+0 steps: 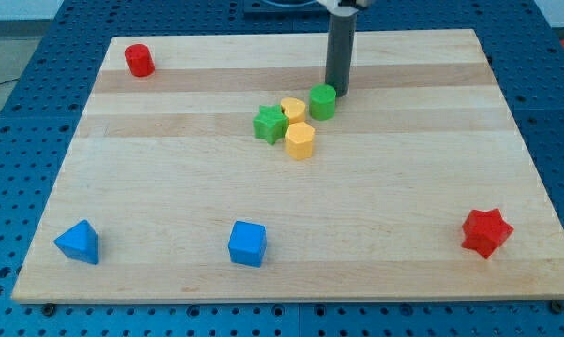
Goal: Move the green circle to the right of the yellow heart
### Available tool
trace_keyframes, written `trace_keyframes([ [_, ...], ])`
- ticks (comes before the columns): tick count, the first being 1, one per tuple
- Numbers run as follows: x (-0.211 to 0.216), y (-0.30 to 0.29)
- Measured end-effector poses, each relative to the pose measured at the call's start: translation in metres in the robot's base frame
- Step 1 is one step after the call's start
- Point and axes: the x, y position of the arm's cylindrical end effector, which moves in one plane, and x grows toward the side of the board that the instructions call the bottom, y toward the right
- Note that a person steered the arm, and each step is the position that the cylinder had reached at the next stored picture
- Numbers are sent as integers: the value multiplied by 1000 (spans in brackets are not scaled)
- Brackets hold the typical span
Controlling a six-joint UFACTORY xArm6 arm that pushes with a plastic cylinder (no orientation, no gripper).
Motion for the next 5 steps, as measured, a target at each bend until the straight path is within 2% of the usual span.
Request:
trace_keyframes([
  [2, 34, -36],
  [4, 34, -40],
  [5, 34, -17],
])
